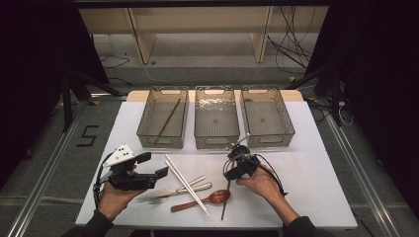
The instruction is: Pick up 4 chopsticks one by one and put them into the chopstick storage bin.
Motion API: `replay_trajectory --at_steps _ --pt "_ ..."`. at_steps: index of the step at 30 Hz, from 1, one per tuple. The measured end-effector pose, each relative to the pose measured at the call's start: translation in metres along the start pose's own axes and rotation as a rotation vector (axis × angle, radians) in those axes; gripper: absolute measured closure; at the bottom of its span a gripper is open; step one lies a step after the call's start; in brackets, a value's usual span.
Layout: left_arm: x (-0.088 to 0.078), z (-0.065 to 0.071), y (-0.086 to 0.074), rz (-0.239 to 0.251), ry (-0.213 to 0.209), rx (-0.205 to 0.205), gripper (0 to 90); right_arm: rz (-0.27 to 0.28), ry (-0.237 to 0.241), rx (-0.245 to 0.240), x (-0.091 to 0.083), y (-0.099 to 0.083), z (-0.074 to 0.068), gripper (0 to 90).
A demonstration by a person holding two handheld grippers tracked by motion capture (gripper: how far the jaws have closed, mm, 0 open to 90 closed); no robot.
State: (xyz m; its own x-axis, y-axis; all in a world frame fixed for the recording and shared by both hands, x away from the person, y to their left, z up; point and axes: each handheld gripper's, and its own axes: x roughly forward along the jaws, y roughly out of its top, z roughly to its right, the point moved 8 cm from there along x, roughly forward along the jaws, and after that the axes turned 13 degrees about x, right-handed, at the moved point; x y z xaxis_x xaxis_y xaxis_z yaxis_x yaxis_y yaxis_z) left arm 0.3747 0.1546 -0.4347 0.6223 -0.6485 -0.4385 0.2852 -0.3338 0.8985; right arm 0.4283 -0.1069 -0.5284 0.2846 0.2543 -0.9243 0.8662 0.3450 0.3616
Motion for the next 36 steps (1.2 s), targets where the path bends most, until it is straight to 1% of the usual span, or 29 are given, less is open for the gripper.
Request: replay_trajectory --at_steps 4,10,12,19,24,26,27,28,32,36 --pt "-0.001 -0.001 -0.002 -0.007 0.002 0.003 15.9 -0.008 -0.001 -0.003 0.002 -0.001 -0.002 32.3" --pt "-0.001 -0.001 -0.003 -0.004 0.003 0.003 15.9 -0.019 0.002 -0.012 0.004 -0.001 -0.003 33.2" --pt "-0.001 -0.001 -0.003 -0.004 0.003 0.002 15.9 -0.02 -0.009 -0.011 0.004 -0.001 -0.003 33.8" --pt "0.0 0.001 -0.004 -0.011 -0.001 0.008 15.9 -0.038 -0.02 -0.018 0.007 -0.003 -0.003 34.8" --pt "-0.001 0.0 -0.003 -0.005 0.001 0.005 15.9 -0.07 -0.05 -0.049 0.01 -0.007 -0.002 35.5" --pt "-0.001 0.0 -0.004 -0.007 0.0 0.006 15.9 -0.074 -0.049 -0.053 0.01 -0.007 -0.002 37.1" --pt "-0.001 0.0 -0.004 -0.008 0.0 0.01 15.9 -0.077 -0.046 -0.053 0.009 -0.008 -0.001 39.0" --pt "-0.001 0.0 -0.003 -0.005 0.0 0.006 15.9 -0.079 -0.051 -0.055 0.008 -0.008 0.0 41.9" --pt "-0.001 0.0 -0.004 -0.008 0.001 0.012 15.9 -0.092 -0.049 -0.056 0.006 -0.009 0.004 48.6" --pt "-0.001 0.0 -0.004 -0.005 0.003 0.005 15.9 -0.12 -0.045 -0.045 0.004 -0.011 0.008 50.7"
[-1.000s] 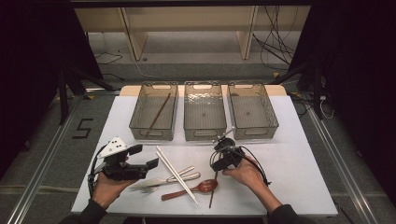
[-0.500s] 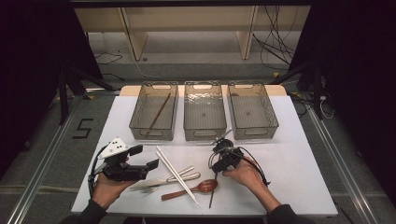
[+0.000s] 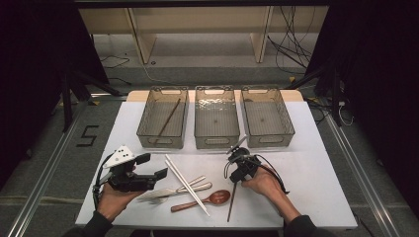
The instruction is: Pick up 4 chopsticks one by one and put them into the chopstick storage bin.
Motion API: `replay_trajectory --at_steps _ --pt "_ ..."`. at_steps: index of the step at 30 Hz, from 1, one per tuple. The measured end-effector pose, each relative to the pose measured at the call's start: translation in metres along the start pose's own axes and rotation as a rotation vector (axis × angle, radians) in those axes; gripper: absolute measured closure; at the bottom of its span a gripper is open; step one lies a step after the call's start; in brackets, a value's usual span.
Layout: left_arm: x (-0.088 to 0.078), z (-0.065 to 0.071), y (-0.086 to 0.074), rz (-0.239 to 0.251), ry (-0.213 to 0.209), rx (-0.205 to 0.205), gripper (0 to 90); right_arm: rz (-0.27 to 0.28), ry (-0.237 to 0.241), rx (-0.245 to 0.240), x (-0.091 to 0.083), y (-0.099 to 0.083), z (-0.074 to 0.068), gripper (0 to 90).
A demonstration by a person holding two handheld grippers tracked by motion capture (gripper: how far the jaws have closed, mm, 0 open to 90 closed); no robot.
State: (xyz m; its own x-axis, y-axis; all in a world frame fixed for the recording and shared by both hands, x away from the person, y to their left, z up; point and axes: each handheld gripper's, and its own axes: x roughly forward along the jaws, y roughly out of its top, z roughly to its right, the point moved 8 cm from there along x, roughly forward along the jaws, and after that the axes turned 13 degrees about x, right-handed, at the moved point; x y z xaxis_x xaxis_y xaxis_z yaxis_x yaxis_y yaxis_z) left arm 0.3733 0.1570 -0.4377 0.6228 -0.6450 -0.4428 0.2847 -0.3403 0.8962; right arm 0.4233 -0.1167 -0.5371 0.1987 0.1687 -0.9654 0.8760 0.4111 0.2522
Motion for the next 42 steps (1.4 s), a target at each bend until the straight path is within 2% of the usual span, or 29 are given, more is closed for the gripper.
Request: replay_trajectory --at_steps 10,12,14,19,29,38,42 --pt "0.0 0.0 0.0 0.0 0.001 0.002 15.9 -0.038 0.003 -0.016 -0.001 -0.004 0.001 49.1" --pt "0.0 0.0 0.0 0.0 0.002 0.004 15.9 -0.045 0.004 -0.028 -0.001 -0.005 0.0 45.0" --pt "0.0 0.0 0.0 -0.004 0.001 0.009 15.9 -0.041 -0.013 -0.046 -0.001 -0.006 -0.001 46.3" --pt "0.0 0.0 -0.001 -0.006 -0.001 0.012 15.9 -0.037 -0.02 -0.06 -0.001 -0.007 -0.001 52.5" --pt "0.001 0.0 -0.001 -0.009 -0.001 0.011 15.9 -0.053 -0.01 -0.092 -0.004 -0.009 -0.001 73.6" --pt "0.001 0.0 -0.001 -0.009 -0.003 0.015 15.9 -0.054 -0.003 -0.068 -0.005 -0.01 0.002 84.1" --pt "0.002 0.001 -0.001 -0.01 -0.005 0.015 15.9 -0.052 0.002 -0.056 -0.005 -0.011 0.002 85.3"
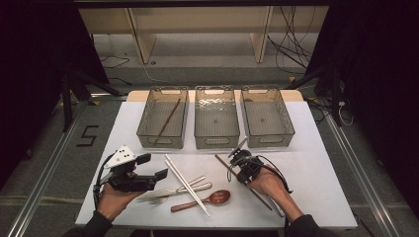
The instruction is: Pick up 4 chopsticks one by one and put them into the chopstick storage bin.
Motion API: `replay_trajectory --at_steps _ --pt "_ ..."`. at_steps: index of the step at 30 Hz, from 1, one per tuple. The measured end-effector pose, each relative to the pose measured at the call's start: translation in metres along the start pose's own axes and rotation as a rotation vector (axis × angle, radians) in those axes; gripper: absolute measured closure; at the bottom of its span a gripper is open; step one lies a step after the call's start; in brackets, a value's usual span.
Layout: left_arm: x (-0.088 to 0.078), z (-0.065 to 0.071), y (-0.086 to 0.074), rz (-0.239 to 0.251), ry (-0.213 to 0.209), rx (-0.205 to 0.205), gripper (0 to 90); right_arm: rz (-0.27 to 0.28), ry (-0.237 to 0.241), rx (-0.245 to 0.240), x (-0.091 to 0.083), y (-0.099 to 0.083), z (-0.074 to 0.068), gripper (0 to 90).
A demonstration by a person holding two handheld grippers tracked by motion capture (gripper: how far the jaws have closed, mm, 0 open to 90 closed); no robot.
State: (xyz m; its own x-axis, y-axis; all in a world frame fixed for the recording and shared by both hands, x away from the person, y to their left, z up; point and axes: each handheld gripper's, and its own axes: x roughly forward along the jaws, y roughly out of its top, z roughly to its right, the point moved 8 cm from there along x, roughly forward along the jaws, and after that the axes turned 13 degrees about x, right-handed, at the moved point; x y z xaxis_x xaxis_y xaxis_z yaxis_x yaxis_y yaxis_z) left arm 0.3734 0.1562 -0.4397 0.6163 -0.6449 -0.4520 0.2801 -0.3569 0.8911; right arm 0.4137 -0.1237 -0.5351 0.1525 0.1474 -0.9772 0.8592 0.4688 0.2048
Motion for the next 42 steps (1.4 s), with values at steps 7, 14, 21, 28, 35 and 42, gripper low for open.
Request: replay_trajectory --at_steps 7,14,21,28,35,42 --pt "0.0 0.0 -0.001 -0.002 0.0 0.001 15.9 0.014 0.004 -0.008 -0.001 0.0 0.0 85.7" --pt "0.001 -0.001 -0.001 -0.004 -0.001 -0.001 15.9 0.065 0.064 0.015 -0.012 0.004 -0.001 85.8" --pt "0.001 -0.001 -0.001 -0.008 -0.005 -0.006 15.9 0.14 0.101 0.017 -0.027 0.011 -0.001 85.7" --pt "0.004 0.0 0.001 0.006 -0.03 -0.053 15.9 0.231 0.14 -0.011 -0.046 0.018 -0.012 85.7" --pt "0.019 0.005 0.018 0.038 -0.063 -0.132 16.0 0.333 0.173 -0.039 -0.063 0.026 -0.028 85.6" --pt "0.047 0.016 0.035 0.035 -0.131 -0.172 17.3 0.416 0.213 -0.082 -0.08 0.032 -0.047 85.7"
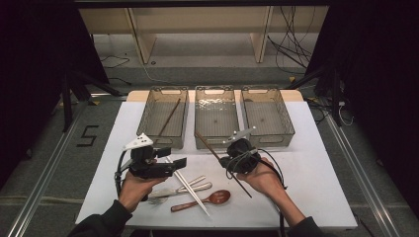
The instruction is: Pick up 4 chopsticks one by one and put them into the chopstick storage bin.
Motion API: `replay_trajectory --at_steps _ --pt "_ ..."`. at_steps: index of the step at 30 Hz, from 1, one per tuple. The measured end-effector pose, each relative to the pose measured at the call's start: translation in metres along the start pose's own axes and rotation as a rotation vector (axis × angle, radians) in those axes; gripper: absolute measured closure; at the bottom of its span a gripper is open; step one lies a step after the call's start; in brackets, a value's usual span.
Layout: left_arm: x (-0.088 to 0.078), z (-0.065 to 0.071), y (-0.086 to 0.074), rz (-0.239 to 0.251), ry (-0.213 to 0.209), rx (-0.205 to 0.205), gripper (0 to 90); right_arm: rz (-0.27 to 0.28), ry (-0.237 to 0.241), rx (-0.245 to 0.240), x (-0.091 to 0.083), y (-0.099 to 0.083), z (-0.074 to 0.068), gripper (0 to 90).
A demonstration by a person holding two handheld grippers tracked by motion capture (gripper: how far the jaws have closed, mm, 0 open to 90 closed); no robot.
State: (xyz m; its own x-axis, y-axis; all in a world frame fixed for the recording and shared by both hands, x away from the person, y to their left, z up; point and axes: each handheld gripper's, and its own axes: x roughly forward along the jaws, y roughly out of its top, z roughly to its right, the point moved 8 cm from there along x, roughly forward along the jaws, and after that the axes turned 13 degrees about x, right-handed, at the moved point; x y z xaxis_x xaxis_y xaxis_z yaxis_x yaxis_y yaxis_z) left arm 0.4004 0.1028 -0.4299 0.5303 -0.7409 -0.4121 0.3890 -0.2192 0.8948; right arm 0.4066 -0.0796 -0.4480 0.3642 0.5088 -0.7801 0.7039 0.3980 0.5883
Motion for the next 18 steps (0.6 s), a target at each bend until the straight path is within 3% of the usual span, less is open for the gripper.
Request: replay_trajectory --at_steps 8,12,18 --pt "0.02 0.007 0.013 0.022 -0.044 -0.047 24.6 0.044 0.04 -0.049 -0.004 0.006 -0.02 85.6" --pt "0.027 0.014 0.015 0.021 -0.072 -0.047 29.8 0.064 0.059 -0.06 -0.006 0.007 -0.026 85.5" --pt "0.034 0.019 0.015 0.012 -0.104 -0.073 44.0 0.099 0.082 -0.086 -0.006 0.01 -0.036 85.5"
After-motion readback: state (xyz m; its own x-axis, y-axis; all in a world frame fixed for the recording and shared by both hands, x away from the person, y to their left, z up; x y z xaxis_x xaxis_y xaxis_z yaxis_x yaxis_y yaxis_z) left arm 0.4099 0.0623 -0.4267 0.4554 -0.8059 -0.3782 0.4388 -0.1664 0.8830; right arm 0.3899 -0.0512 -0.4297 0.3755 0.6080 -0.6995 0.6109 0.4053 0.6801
